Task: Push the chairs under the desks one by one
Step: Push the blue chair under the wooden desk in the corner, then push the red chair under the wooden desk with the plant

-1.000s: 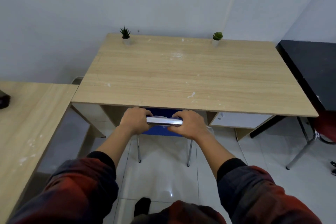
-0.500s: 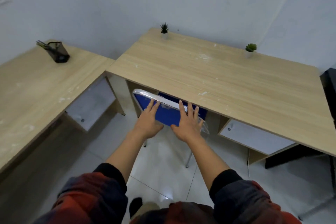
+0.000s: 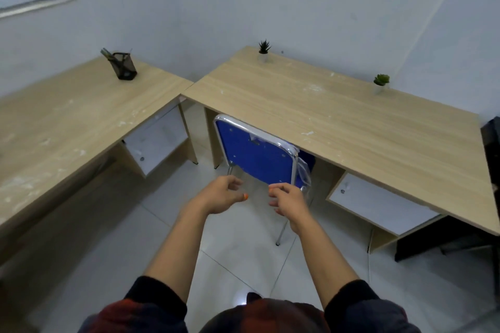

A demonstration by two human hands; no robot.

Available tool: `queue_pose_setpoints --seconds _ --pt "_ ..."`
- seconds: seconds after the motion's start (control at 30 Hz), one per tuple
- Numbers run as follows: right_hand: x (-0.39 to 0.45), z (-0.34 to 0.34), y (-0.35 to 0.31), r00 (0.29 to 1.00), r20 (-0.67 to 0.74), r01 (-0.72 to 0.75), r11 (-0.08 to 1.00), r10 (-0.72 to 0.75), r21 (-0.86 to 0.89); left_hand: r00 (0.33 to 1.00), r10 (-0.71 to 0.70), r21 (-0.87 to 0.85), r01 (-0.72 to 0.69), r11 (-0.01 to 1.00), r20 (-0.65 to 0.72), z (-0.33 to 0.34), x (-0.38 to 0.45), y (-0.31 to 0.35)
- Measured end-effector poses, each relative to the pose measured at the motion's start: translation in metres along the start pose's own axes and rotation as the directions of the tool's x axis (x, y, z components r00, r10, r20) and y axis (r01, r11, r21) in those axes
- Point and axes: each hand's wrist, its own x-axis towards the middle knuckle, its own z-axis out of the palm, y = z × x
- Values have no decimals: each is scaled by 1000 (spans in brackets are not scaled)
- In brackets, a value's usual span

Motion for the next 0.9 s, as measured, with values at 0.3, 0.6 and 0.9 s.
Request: queue_pose_setpoints --seconds 0.3,0.6,0.9 --pt "-90 5 5 996 67 61 994 -55 -88 982 -63 -204 26 979 -177 39 -116 -35" --pt "-209 66 -9 843 515 256 958 -155 -131 800 -179 -358 -47 933 -573 34 -265 -60" --pt "-300 74 -27 589 769 454 889 -249 -60 484 -276 -358 -85 930 -831 64 -385 -42"
